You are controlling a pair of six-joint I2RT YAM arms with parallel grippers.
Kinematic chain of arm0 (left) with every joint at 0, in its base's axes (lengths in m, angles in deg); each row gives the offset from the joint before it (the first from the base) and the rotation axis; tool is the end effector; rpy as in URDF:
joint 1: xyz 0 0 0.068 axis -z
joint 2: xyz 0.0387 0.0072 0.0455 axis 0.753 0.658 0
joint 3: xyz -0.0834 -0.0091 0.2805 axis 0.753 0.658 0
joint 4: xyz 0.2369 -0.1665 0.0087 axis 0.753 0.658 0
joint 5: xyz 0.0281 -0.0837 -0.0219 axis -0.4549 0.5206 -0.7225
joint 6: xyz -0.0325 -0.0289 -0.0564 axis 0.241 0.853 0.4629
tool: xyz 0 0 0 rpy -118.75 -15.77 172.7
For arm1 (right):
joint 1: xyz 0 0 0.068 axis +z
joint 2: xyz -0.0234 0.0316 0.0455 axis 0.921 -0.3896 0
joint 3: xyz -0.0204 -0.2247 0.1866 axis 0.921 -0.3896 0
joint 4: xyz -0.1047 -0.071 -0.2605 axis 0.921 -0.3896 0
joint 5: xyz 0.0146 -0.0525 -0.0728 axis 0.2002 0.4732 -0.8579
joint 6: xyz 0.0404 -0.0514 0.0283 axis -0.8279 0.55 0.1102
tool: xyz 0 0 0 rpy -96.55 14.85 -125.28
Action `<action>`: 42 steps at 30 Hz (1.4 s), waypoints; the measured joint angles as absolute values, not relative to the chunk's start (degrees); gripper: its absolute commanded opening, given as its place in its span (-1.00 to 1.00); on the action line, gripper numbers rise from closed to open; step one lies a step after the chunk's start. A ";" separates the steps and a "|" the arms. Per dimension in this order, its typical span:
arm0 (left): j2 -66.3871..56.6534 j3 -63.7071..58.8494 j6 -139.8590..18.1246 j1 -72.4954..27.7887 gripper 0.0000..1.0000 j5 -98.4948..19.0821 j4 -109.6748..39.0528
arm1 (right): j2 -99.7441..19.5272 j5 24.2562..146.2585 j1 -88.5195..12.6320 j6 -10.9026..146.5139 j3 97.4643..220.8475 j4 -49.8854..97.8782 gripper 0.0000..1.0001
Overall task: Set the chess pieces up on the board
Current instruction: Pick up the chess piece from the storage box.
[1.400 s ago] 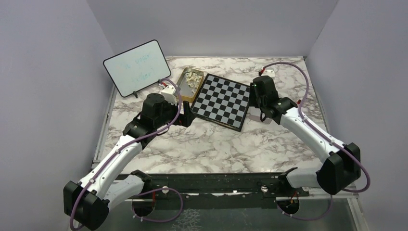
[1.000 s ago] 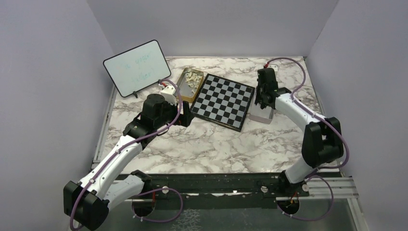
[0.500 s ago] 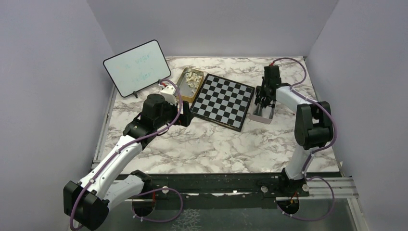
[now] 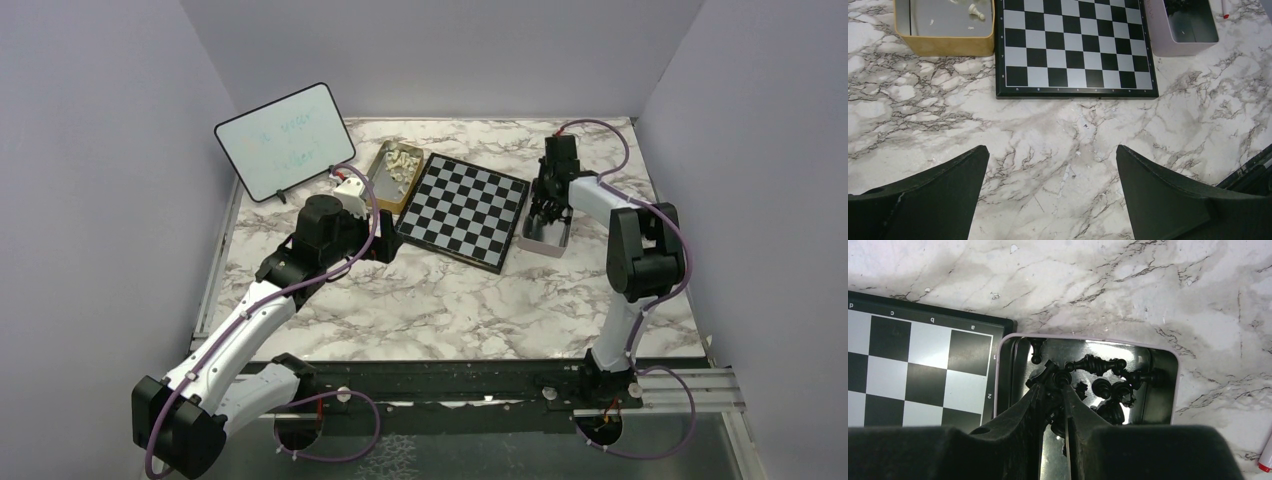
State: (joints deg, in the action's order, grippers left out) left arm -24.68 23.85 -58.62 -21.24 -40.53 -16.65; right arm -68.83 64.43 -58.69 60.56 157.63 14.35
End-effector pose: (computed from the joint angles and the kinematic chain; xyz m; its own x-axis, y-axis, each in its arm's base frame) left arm 0.2259 -0.1267 0.3027 -0.5152 0.0020 -0.8571 0.4524 0.8499 -0.2700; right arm 0.4628 0.0546 0.1755 -0.6859 0.1380 -0.7145 0.1872 0.9823 0.0100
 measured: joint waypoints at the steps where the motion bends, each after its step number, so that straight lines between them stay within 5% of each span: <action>1: -24.68 23.85 -58.62 -21.24 0.98 -40.53 -16.65 | -68.98 64.43 -58.69 60.66 157.80 14.35 -0.48; 42: -24.68 23.85 -58.62 -21.24 0.98 -40.53 -16.63 | -72.80 64.19 -58.93 62.09 160.47 14.13 -0.50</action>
